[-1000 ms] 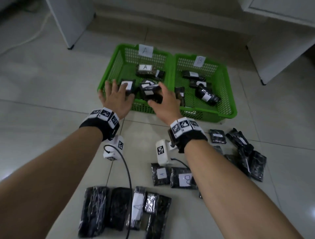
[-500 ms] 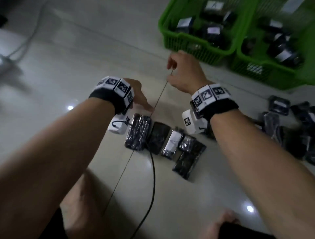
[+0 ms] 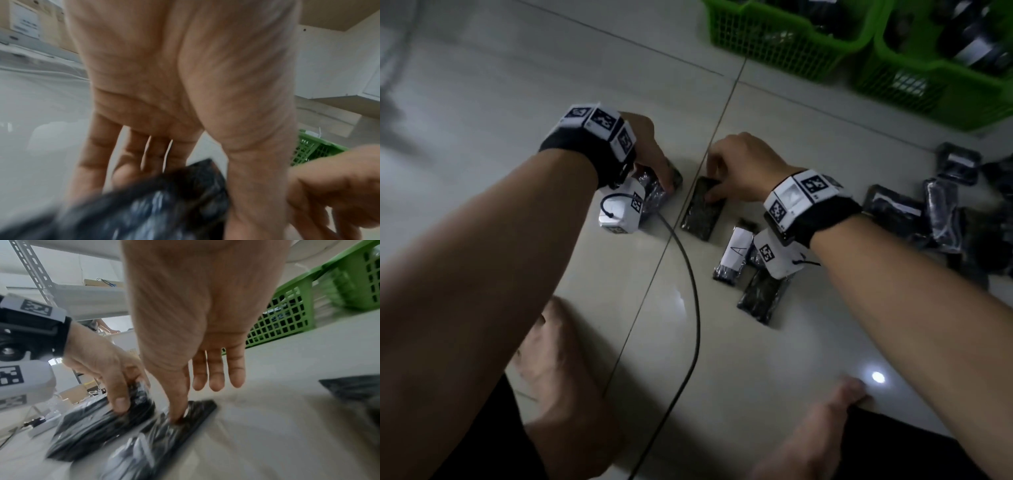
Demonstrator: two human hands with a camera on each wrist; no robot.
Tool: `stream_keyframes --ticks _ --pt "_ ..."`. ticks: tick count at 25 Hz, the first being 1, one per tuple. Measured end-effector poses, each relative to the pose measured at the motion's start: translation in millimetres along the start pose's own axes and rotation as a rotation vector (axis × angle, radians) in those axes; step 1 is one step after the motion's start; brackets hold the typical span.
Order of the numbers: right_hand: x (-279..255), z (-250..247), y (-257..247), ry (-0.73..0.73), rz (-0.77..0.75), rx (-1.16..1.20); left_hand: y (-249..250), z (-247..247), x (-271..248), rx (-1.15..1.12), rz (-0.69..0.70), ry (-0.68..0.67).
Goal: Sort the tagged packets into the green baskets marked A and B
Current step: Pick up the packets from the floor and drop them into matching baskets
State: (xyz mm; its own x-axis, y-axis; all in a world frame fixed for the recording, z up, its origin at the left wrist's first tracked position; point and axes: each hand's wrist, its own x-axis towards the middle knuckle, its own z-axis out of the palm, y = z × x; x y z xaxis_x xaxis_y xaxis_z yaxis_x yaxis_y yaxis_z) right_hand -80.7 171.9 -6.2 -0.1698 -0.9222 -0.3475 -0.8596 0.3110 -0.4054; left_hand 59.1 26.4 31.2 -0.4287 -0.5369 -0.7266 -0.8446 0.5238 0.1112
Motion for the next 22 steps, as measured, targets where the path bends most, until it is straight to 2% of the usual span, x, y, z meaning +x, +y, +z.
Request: stream_keyframes --ticks 2,4,5,8,10,11,12,14,15,17,18,22 --pt "-0.4 -1.3 7.6 0.086 -0.048 0.043 3.3 -3.8 0.2 -0.027 0.034 0.160" --pt "-5.3 0.8 8.8 0.006 -0.093 0.056 5.0 -9.4 0.6 -0.156 0.063 0.309" --pt "-8.5 4.4 8.2 -0.038 -0.106 0.028 5.5 -12.7 -0.3 -0.319 0.079 0.356" --pt "-12.2 7.0 11.2 -0.011 -0.163 -0.049 11.4 -22.1 -7.6 -0.903 0.136 0.399" --pt "-11.7 -3.0 19.3 0.035 -0.110 -0.005 18.2 -26.4 -10.1 -1.027 0.209 0.351" --pt "-11.4 -11.0 25.4 0.075 -0.026 0.084 23.4 -29.1 -9.8 -1.072 0.251 0.298" --pt "-11.5 -17.6 32.6 0.125 0.095 0.269 28.0 -30.7 -8.7 -1.141 0.291 0.248" --pt "-16.7 -35.8 44.2 0.170 0.329 0.842 37.8 -36.7 -4.9 -1.229 0.337 0.224" --pt "-20.2 -45.1 50.4 0.153 0.379 1.114 43.8 -38.8 -3.4 -1.254 0.335 0.256" --pt "-26.1 -62.2 61.6 0.152 0.335 1.442 55.3 -38.3 0.2 -1.352 0.311 0.332" --pt "-27.8 -71.6 66.2 0.182 0.286 1.517 62.3 -39.4 1.0 -1.415 0.304 0.355" --pt "-27.2 -89.6 73.8 0.252 0.203 1.568 83.1 -41.0 2.5 -1.577 0.328 0.291"
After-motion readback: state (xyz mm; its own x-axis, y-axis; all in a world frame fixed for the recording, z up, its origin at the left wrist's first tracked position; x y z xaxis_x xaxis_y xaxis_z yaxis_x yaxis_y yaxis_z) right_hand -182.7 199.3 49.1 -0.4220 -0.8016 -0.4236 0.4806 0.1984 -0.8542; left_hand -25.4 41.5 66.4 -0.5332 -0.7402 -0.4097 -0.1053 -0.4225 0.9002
